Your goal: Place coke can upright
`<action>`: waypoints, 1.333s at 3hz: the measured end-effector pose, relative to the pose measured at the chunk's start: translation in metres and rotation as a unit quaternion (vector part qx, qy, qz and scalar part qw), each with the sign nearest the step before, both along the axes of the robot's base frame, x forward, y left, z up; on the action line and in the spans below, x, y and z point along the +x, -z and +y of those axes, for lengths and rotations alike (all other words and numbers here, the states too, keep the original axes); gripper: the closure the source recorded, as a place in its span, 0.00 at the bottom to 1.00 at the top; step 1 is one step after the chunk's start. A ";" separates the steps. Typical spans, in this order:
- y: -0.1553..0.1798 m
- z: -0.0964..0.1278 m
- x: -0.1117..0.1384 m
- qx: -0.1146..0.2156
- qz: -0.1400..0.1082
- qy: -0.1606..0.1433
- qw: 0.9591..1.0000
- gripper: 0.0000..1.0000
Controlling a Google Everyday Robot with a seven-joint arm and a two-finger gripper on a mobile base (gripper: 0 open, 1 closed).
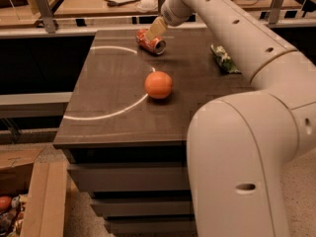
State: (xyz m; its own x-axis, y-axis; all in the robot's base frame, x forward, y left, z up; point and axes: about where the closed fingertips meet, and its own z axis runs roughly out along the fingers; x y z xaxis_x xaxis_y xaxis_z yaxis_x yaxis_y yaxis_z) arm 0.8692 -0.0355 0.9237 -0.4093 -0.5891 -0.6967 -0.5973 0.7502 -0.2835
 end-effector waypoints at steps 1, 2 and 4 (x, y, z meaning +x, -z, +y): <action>0.010 -0.005 -0.020 0.014 -0.009 0.004 1.000 0.40; 0.061 0.001 -0.043 0.010 0.018 -0.010 1.000 0.63; 0.095 0.012 -0.062 0.027 0.021 -0.040 0.999 0.38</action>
Offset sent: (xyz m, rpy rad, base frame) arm -0.0778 0.0080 -0.1333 0.0068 0.1097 0.0608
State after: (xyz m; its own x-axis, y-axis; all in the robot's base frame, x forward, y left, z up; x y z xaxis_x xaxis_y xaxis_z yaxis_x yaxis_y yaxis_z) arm 0.8076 -0.0231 0.8289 -0.3920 -0.5840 -0.7109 -0.6669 0.7127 -0.2177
